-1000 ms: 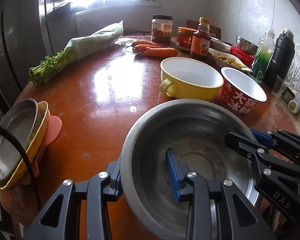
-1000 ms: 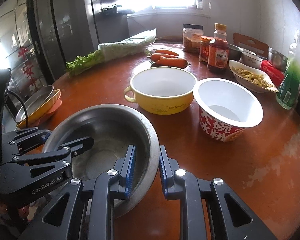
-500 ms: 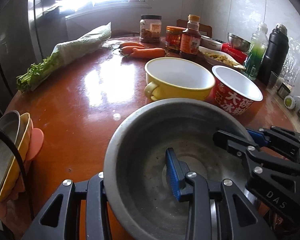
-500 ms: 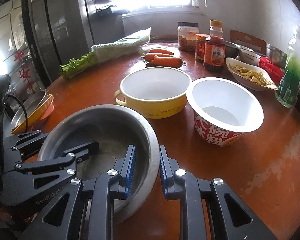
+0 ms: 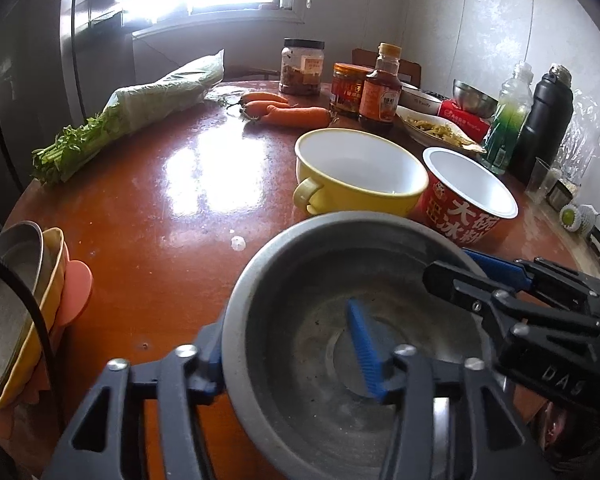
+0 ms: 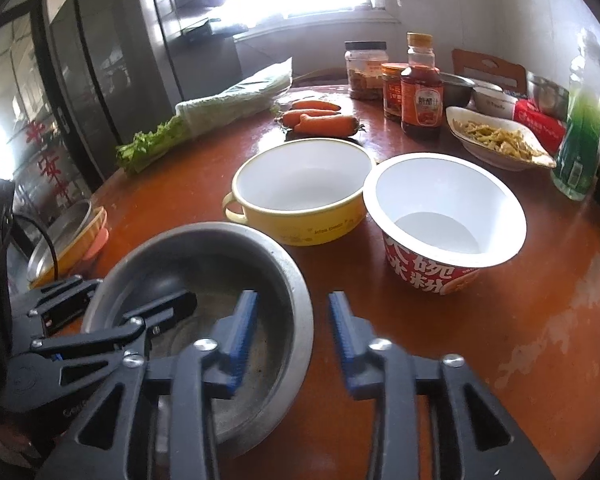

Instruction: Organize plates and bowls

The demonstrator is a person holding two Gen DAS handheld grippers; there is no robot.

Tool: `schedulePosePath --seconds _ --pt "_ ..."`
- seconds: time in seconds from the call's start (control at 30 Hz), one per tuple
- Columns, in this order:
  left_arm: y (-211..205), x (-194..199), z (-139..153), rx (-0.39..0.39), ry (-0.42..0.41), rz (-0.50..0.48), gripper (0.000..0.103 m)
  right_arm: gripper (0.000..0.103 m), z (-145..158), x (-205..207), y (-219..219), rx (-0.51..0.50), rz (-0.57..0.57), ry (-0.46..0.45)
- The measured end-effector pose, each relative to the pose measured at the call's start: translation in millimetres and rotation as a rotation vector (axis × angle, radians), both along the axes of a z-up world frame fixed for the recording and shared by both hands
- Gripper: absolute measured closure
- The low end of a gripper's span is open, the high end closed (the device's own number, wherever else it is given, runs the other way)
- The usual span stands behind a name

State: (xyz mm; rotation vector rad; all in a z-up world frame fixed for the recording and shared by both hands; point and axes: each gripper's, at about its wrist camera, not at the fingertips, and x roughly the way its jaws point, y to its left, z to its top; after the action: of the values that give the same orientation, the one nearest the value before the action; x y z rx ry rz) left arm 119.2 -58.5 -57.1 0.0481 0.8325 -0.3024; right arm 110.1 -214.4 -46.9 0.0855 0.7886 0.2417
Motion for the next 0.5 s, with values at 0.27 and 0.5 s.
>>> schedulePosePath --seconds 0.27,0.5 --pt "3.6 -4.9 9.8 -0.021 -0.031 -0.003 0.035 0.054 6.3 -2.1 -5.3 0.043 -0.018 0.003" --pt "11.1 -9.5 24.2 -0.051 -0.057 0.011 0.030 0.046 15.7 -6.7 -13.3 0.071 -0.038 -0.015"
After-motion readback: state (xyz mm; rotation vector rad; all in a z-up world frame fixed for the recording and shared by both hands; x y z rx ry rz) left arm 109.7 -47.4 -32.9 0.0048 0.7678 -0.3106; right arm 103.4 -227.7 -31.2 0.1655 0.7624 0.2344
